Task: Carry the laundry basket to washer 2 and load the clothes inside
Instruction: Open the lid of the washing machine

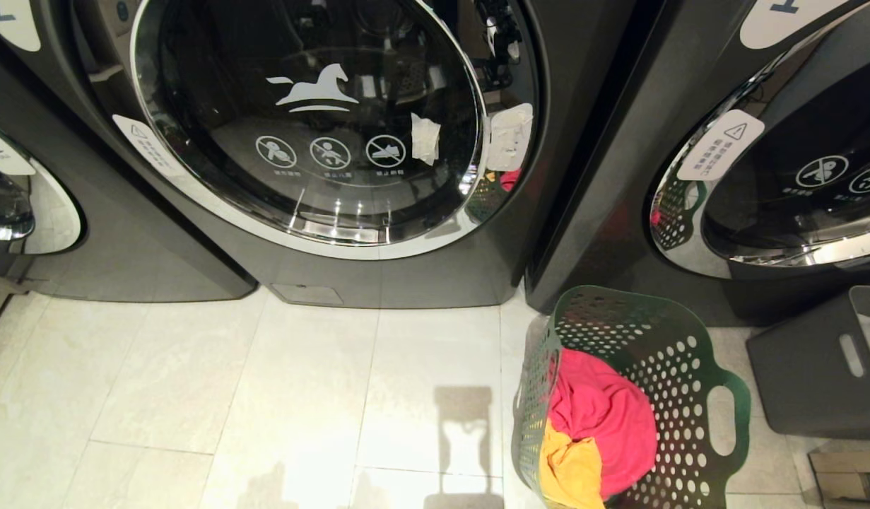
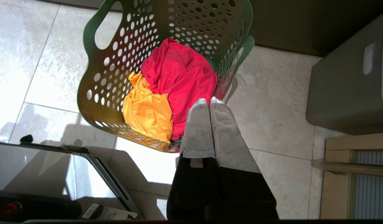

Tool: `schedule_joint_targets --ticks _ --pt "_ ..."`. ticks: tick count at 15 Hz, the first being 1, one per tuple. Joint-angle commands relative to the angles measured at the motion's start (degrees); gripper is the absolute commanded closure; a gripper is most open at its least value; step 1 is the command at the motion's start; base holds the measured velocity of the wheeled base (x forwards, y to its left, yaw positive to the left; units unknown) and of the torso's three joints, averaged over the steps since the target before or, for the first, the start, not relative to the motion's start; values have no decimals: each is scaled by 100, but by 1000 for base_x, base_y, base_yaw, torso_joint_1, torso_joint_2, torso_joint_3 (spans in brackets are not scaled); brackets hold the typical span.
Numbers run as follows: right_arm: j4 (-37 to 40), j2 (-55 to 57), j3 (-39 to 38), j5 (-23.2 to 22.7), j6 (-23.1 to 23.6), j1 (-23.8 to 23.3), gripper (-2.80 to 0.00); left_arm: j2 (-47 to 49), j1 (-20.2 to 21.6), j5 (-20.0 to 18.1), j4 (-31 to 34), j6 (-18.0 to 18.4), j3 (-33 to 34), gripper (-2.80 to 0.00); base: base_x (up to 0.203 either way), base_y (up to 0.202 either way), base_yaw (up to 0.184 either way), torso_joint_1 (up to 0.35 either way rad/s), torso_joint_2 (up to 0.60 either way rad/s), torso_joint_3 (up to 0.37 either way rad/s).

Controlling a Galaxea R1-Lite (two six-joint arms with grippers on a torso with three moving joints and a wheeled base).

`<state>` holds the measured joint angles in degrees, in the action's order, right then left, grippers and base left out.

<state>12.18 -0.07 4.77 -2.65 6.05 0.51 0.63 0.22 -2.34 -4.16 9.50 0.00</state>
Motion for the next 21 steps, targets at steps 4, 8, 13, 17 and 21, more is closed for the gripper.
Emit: schedule_joint_targets --ticks 4,8,13,17,21 --pt "-5 -1 -11 18 -33 2 0 -55 -4 -3 -86 26 185 0 0 0 0 0 0 0" --pt "-5 -1 -11 18 -51 2 0 -55 4 -2 -94 -107 193 0 0 0 0 0 0 0" --pt "-5 -1 -11 18 -51 2 0 -55 -4 -12 -94 -106 193 0 0 0 0 3 2 150" --pt "-5 -1 -2 18 -51 2 0 -55 -4 -12 -103 -150 202 0 0 0 0 -1 2 201" --pt "-5 -1 -2 18 -51 2 0 -55 3 -12 -94 -238 195 0 0 0 0 1 0 201"
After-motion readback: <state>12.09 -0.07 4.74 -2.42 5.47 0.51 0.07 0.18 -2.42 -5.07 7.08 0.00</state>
